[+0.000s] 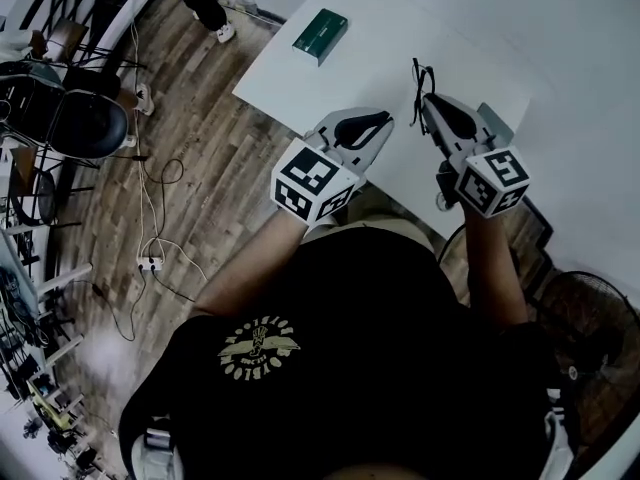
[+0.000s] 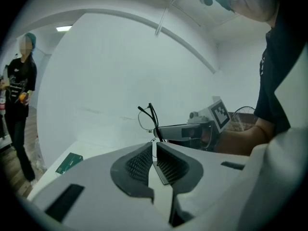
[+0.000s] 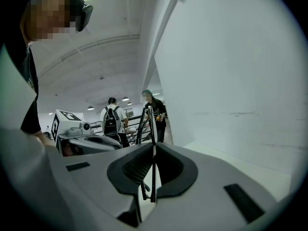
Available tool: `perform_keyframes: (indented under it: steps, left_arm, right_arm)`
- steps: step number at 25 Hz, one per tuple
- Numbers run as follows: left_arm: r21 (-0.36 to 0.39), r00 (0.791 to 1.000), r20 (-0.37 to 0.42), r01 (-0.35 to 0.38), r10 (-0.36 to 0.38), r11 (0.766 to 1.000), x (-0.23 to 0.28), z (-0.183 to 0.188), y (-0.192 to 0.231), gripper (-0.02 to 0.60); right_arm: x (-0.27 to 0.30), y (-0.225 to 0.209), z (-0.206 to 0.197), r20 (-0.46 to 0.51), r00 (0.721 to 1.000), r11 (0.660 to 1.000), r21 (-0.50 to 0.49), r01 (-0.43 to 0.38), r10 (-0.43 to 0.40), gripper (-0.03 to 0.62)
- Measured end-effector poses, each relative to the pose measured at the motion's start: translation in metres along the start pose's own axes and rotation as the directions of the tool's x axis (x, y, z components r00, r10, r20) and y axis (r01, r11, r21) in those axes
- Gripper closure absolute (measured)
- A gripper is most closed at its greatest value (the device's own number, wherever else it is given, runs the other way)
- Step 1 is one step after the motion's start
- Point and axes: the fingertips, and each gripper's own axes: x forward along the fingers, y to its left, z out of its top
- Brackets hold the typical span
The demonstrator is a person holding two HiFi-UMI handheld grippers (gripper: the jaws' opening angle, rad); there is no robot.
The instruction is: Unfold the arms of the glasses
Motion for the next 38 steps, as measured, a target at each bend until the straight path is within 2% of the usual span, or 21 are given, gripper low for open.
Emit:
perform_keyframes:
  steps: [3, 5, 9, 12, 14, 17, 24, 28, 33, 38]
  left_arm:
    - [0.022, 0.999, -0.024, 0.044, -0.044, 0.999, 0.003, -0.003, -0.015, 0.569]
    - [0.02, 0.997, -0.047, 0.066, -0.065, 0.998, 0.006, -0.008, -0.021, 0.539]
    - [0.036, 0.995, -0.074, 0.071, -0.069, 0.997, 0.012, -0.01, -0.024, 0.505]
    - [0.042, 0.994, -0.093, 0.067, -0.063, 0.997, 0.013, -0.015, -0.023, 0.507]
    - [0.058, 0.993, -0.102, 0.072, -0.066, 0.996, 0.012, -0.018, -0.024, 0.56]
    - [0.079, 0.99, -0.125, 0.079, -0.069, 0.994, 0.008, -0.021, -0.023, 0.56]
    - [0.078, 0.983, -0.157, 0.104, -0.091, 0.992, 0.0, -0.021, -0.017, 0.56]
    - [0.11, 0.978, -0.19, 0.111, -0.089, 0.988, -0.01, -0.02, -0.007, 0.56]
    - [0.178, 0.96, -0.26, 0.149, -0.099, 0.973, -0.025, -0.018, 0.006, 0.56]
    - [0.218, 0.927, -0.359, 0.198, -0.11, 0.956, -0.038, -0.026, 0.008, 0.56]
  right_arm:
    - [-0.004, 0.016, 0.0, 0.008, 1.0, 1.0, -0.007, -0.006, 0.006, 0.574]
    - [-0.004, 0.024, 0.0, 0.019, 1.0, 1.0, -0.006, -0.01, 0.01, 0.574]
    - [-0.002, 0.034, 0.006, 0.031, 0.999, 1.0, -0.017, -0.026, 0.026, 0.574]
    - [0.0, 0.039, 0.006, 0.032, 0.999, 0.999, -0.027, -0.036, 0.037, 0.574]
    - [0.0, 0.04, 0.004, 0.027, 0.999, 0.999, -0.032, -0.043, 0.044, 0.574]
    - [-0.002, 0.041, 0.003, 0.018, 0.999, 0.997, -0.065, -0.036, 0.037, 0.574]
    - [-0.01, 0.03, 0.005, 0.002, 1.0, 0.986, -0.166, 0.018, -0.018, 0.574]
    - [-0.016, 0.024, 0.005, -0.012, 0.999, 0.973, -0.224, 0.045, -0.049, 0.572]
    - [-0.023, 0.019, 0.0, -0.044, 0.996, 0.956, -0.286, 0.057, -0.072, 0.569]
    - [-0.022, 0.025, -0.009, -0.101, 0.991, 0.92, -0.39, 0.045, -0.092, 0.569]
